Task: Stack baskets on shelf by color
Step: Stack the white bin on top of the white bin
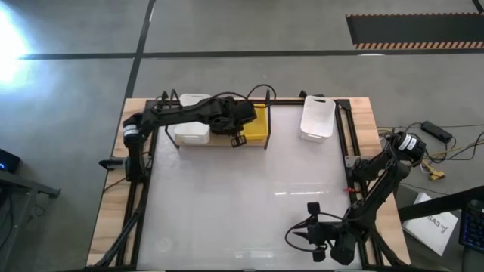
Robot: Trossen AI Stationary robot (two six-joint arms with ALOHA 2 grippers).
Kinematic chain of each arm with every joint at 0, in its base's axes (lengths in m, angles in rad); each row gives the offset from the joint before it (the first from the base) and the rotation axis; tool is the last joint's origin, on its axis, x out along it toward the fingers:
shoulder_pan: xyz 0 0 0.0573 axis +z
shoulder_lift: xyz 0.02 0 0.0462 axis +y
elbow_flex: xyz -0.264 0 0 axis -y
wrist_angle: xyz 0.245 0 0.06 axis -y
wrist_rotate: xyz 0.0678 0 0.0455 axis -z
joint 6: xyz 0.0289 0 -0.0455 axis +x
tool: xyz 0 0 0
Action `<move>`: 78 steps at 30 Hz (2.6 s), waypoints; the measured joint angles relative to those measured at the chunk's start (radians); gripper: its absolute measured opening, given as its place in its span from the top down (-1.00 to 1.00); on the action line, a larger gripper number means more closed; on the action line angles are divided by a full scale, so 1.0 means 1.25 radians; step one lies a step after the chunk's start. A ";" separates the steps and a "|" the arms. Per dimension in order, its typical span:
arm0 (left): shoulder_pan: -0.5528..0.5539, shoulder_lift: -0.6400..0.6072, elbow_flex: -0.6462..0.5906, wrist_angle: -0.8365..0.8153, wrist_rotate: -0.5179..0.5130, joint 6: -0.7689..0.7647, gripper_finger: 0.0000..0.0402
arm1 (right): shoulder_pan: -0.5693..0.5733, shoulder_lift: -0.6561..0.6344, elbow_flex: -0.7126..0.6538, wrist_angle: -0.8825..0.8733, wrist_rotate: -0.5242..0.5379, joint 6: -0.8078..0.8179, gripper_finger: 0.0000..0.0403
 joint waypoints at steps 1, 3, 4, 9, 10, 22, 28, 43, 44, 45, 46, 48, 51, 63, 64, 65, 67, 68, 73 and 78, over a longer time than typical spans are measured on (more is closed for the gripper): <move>-0.007 -0.011 0.002 0.000 0.000 -0.003 0.91 | 0.000 0.000 0.000 0.000 0.000 0.000 0.73; -0.026 -0.039 0.001 -0.002 0.000 -0.031 0.91 | 0.000 0.000 0.000 -0.002 0.000 0.000 0.73; -0.042 -0.055 -0.003 -0.004 0.001 -0.056 0.91 | 0.000 0.001 0.000 -0.007 0.000 0.001 0.73; -0.165 -0.135 -0.056 0.004 -0.005 -0.176 0.92 | 0.000 0.004 0.000 -0.104 0.002 0.094 0.73; -0.196 -0.144 -0.074 0.020 -0.014 -0.197 0.92 | 0.000 0.002 0.000 -0.151 0.004 0.135 0.73; -0.580 -0.146 -0.415 0.716 -0.163 -0.255 0.92 | -0.147 -0.231 -0.001 -0.945 0.053 0.519 0.74; -0.656 -0.096 -0.547 1.149 -0.169 -0.144 0.92 | -0.442 -0.379 -0.001 -0.912 0.058 0.225 0.69; -0.668 -0.085 -0.573 1.234 -0.170 -0.124 0.92 | -1.190 -0.336 -0.001 -0.512 -0.479 -0.479 0.13; -0.669 -0.085 -0.575 1.234 -0.170 -0.124 0.92 | -1.205 -0.315 -0.002 -0.504 -0.513 -0.499 0.13; -0.670 -0.085 -0.576 1.232 -0.169 -0.124 0.92 | -1.215 -0.296 -0.002 -0.499 -0.527 -0.516 0.13; -0.670 -0.085 -0.576 1.231 -0.169 -0.124 0.92 | -1.220 -0.277 -0.002 -0.495 -0.527 -0.529 0.14; -0.671 -0.083 -0.576 1.231 -0.169 -0.125 0.92 | -1.223 -0.240 -0.002 -0.491 -0.503 -0.538 0.15; -0.671 -0.083 -0.576 1.231 -0.169 -0.125 0.92 | -1.223 -0.190 -0.002 -0.491 -0.452 -0.553 0.20; -0.687 -0.083 -0.576 1.234 -0.169 -0.125 0.92 | -1.105 -0.109 -0.002 -0.577 -0.530 -0.380 0.92; -0.691 -0.083 -0.576 1.234 -0.169 -0.125 0.92 | -1.071 -0.114 -0.002 -0.601 -0.546 -0.330 0.93; -0.694 -0.083 -0.576 1.234 -0.169 -0.125 0.92 | -1.030 -0.118 -0.002 -0.624 -0.562 -0.279 0.94; -0.702 -0.083 -0.576 1.234 -0.169 -0.126 0.92 | -0.925 -0.127 -0.002 -0.647 -0.583 -0.182 0.95; -0.705 -0.083 -0.576 1.234 -0.169 -0.126 0.92 | -0.866 -0.128 -0.002 -0.647 -0.588 -0.139 0.96; -0.728 -0.083 -0.576 1.234 -0.181 -0.125 0.92 | -0.562 -0.105 0.005 -0.539 -0.602 0.076 0.96; -0.760 -0.083 -0.573 1.235 -0.230 -0.125 0.92 | -0.361 0.005 0.071 -0.289 -0.591 0.163 0.96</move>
